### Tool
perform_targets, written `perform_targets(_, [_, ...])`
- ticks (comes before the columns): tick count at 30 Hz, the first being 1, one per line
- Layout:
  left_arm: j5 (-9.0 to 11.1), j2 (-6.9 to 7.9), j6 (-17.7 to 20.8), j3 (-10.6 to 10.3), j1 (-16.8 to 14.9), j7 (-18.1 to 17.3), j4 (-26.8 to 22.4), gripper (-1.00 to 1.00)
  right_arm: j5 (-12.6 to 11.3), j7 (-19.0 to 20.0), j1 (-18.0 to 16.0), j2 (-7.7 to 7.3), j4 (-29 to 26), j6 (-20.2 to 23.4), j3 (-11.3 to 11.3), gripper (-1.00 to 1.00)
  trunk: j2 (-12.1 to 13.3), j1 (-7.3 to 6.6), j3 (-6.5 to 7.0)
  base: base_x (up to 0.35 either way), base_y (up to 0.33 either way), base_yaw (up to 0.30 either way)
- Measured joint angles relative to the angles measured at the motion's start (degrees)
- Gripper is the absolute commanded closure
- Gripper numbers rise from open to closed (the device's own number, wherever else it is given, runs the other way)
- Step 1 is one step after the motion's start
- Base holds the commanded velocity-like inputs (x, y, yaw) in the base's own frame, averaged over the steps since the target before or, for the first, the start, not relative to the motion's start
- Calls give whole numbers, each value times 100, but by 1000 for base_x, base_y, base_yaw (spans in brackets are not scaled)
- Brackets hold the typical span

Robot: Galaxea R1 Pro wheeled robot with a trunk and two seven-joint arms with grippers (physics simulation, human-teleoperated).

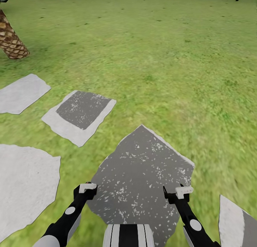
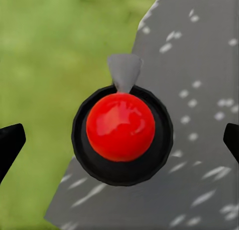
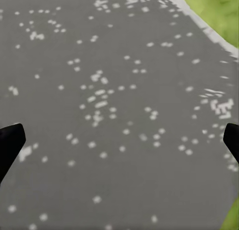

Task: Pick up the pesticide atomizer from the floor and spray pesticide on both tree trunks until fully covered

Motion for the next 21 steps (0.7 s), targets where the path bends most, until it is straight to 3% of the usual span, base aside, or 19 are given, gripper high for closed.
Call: perform_targets(21, [0, 7, -3, 0, 5, 0, 6, -100, 1, 0, 0, 0, 0, -9, 7, -100, 0, 0, 59, 0, 0, -17])
